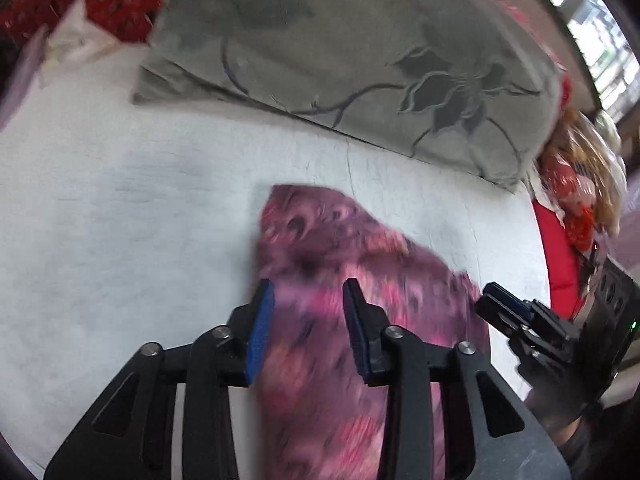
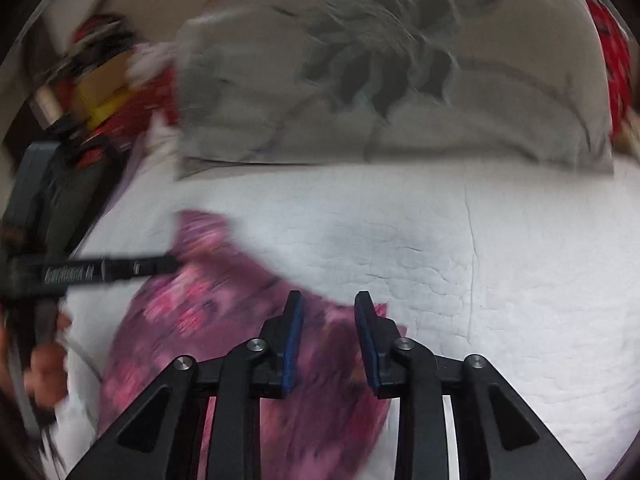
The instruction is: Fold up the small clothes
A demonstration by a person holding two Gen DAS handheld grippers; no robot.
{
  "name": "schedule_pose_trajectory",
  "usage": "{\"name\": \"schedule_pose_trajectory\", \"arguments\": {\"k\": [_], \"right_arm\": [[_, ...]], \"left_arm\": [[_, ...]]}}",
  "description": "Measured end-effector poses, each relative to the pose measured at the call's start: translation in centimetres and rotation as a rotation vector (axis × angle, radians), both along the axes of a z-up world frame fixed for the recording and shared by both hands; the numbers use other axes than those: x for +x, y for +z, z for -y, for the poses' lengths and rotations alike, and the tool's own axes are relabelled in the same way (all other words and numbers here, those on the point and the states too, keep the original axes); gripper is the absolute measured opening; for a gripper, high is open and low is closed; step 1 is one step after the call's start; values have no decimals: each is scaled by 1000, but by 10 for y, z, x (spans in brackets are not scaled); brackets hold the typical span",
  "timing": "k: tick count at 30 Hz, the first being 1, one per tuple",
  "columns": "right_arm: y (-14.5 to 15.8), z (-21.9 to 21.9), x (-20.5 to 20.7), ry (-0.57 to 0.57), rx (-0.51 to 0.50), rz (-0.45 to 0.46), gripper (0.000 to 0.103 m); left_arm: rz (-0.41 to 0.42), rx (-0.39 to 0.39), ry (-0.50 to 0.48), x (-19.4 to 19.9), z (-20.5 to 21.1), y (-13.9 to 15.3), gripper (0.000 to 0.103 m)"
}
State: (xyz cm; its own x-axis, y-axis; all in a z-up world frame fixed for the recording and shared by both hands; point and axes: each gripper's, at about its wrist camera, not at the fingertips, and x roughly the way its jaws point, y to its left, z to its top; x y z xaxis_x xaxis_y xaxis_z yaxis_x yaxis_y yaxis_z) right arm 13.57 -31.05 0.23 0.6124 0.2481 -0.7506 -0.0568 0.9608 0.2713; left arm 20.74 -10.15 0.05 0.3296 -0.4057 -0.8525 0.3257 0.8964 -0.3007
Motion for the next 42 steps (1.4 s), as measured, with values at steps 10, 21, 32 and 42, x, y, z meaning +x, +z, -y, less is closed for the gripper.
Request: {"name": "schedule_pose_trajectory", "arguments": {"k": [10,21,32,42], "right_arm": [[-12,-32,-58,61,-107,-84,38],[-17,-29,-131,23,-101,-92,60],[-39,-11,-181,-155,-190,-180,91],[-49,-23,-210,-228,-294,-288,103]], "left_arm": [[26,81,-3,-67,-18,-6,56],[-42,109,11,-117,-51,-28,65],[24,235,-4,-156,-71,-35,80],[105,312,14,-188,-91,-25,80]]}}
